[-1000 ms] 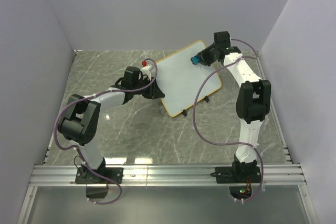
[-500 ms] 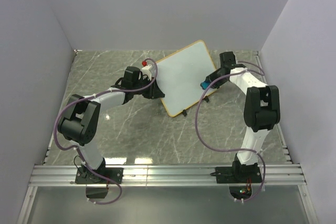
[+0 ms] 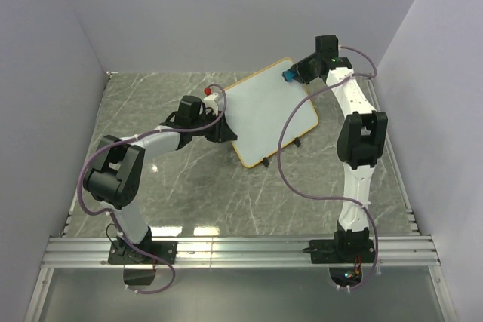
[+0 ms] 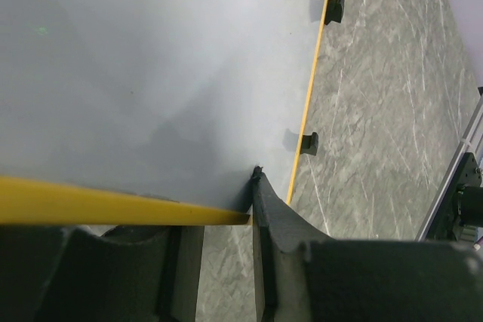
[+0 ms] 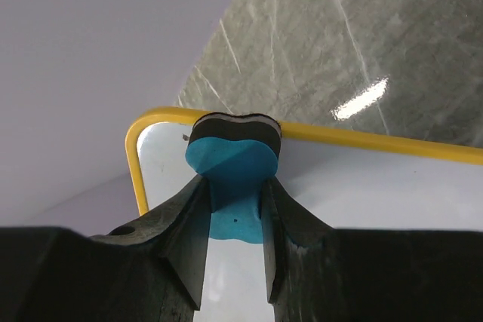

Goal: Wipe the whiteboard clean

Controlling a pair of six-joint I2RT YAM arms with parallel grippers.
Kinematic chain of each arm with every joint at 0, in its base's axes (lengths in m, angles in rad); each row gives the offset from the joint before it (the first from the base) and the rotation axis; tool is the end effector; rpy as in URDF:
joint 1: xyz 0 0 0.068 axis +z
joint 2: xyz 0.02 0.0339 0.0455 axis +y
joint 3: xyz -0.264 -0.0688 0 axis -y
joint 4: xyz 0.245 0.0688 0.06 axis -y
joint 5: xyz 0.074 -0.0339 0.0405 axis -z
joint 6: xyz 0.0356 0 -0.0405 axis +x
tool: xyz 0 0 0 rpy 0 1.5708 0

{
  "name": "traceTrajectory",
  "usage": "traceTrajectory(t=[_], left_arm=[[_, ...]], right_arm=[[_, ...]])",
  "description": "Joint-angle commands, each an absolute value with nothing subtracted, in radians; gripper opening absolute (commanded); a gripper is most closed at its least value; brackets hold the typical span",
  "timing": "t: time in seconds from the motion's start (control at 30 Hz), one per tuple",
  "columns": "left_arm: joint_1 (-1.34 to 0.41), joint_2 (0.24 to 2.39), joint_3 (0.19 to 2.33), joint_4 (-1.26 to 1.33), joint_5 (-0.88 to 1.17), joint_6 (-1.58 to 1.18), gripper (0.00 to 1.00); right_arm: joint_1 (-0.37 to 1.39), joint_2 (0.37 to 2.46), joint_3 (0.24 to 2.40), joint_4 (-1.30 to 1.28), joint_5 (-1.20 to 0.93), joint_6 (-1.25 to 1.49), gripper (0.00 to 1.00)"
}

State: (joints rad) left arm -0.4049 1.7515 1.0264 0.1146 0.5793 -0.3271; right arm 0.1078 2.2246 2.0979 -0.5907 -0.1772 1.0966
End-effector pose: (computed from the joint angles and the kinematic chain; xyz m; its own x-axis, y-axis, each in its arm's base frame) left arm 0.3376 -0.1659 0.1961 -0.7374 0.0235 -0.6751 0.5333 0.6336 -0.5605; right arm 0.5097 0.0615 0.2799 -0.5102 0.8256 -0.2410 0.4728 0.5033 0.7233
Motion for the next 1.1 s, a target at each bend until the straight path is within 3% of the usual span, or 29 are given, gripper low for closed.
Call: traceTrajectory(t=[0.0,0.33,0.53,0.7,1.07], left_arm=[[-0.445,1.813,1.006,-0.021,0.460,-0.095,0.00],[-0.445,1.825,1.017,-0.012,0.463,-0.094,0.00],[-0.445,1.827,1.020,-0.009,0.465,-0.094,0.00],[-0.445,1.816,1.014,-0.009,0.466,-0.094,0.00],[-0.453,1.810,1.008,-0.014,0.469,-0.094,0.00]], right_arm=[[0.126,2.270,2.089,-0.583,-0.152,1.129,0.00],[0.199,1.956,1.404,-0.433,-0.127,1.074,0.00],[0.319,1.919,1.296,-0.416,-0.140,1.088,0.00],[0.328,1.992,1.458,-0.445,-0.146,1.108,0.00],[0.330,2.423,2.379,-0.742,-0.121,1.104,0.00]])
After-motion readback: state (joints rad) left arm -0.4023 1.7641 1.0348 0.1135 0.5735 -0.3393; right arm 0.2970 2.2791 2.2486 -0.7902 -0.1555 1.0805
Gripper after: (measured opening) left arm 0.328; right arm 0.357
